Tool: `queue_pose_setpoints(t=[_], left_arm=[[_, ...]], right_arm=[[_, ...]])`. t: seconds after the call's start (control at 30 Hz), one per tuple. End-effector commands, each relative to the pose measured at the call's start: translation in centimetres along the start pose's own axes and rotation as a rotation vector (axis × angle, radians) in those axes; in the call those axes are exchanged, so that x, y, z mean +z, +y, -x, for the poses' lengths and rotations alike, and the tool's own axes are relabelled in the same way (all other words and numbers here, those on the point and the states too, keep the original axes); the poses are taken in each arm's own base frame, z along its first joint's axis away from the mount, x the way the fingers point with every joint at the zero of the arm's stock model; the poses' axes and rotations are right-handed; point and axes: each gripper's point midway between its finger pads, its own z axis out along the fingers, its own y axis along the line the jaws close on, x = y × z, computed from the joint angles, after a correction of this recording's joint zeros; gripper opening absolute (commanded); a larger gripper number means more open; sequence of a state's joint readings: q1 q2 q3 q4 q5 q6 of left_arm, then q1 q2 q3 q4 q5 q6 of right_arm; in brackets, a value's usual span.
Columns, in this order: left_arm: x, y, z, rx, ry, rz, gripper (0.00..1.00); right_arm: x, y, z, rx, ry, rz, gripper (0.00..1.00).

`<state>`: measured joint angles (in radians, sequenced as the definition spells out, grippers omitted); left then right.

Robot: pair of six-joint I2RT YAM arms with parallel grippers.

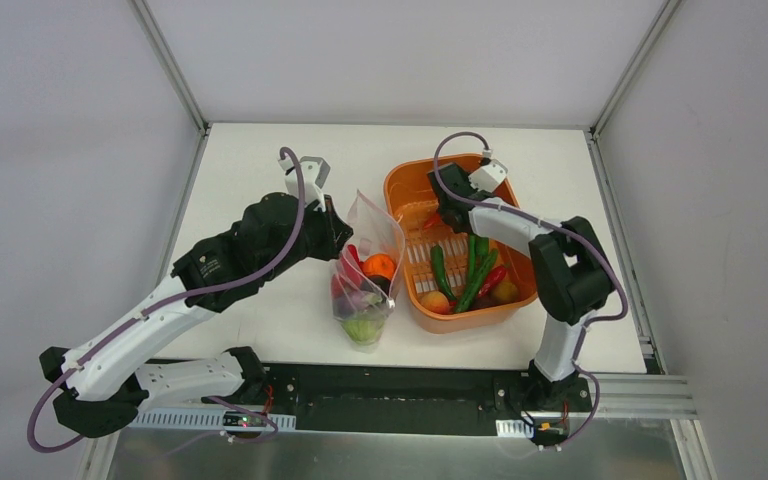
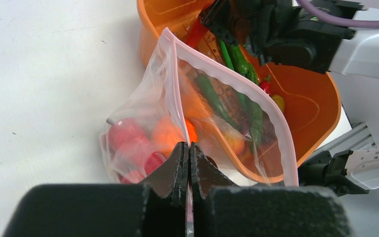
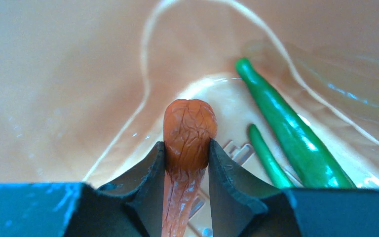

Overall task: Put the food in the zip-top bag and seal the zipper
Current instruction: Pick up the fake vegetable from the bin, then place the fake vegetable in the zipper food storage bag.

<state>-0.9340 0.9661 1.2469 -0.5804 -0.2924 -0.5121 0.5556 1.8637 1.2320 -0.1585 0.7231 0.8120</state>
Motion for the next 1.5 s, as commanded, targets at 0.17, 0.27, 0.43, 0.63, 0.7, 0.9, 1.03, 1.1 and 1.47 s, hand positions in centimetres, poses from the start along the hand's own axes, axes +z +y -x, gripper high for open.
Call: queue_pose_setpoints(t=[0.17, 0.27, 0.43, 0.63, 0.7, 0.9, 1.03, 1.1, 1.47], left_arm=[[-0.3, -1.1, 1.7, -0.040, -0.037, -0.038, 0.00], [-0.4, -1.1, 1.7, -0.044, -0.038, -0.044, 0.00], [-0.7, -1.2, 2.0, -0.051, -0.044, -0.049, 0.00], [-0.9, -1.3, 2.3, -0.064, -0.059, -0.056, 0.00], [-0.9, -1.4, 2.4, -0.068, -0.062, -0.058, 0.00], [-0.6, -1.7, 2.3, -0.078, -0.057, -0.069, 0.00], [-0.6, -1.8, 2.3, -0.081, -0.054, -0.073, 0.00], [-0.6, -1.9, 2.3, -0.083, -0.056, -0.075, 0.00], [-0.8, -1.5, 2.5, -0.103, -0.082, -0.065, 0.00]], right_arm=[[-5.8, 3.7, 5.4, -0.135, -0.045, 0.251, 0.15], [-8.3, 4.6, 7.3, -0.133, -0.053, 0.335, 0.15], [-16.0, 6.6, 12.4, -0.083, -0.107, 0.607, 0.16], [-26.7, 7.8, 16.8, -0.047, -0.172, 1.013, 0.14], [-30.2, 8.3, 17.0, -0.098, -0.166, 1.142, 0.14], [-38.0, 10.2, 13.3, -0.321, -0.159, 1.406, 0.15], [-39.9, 11.4, 9.8, -0.448, -0.193, 1.428, 0.17], [-40.4, 11.8, 8.7, -0.477, -0.213, 1.424, 0.18], [-40.8, 11.1, 5.3, -0.602, -0.219, 1.451, 0.24]])
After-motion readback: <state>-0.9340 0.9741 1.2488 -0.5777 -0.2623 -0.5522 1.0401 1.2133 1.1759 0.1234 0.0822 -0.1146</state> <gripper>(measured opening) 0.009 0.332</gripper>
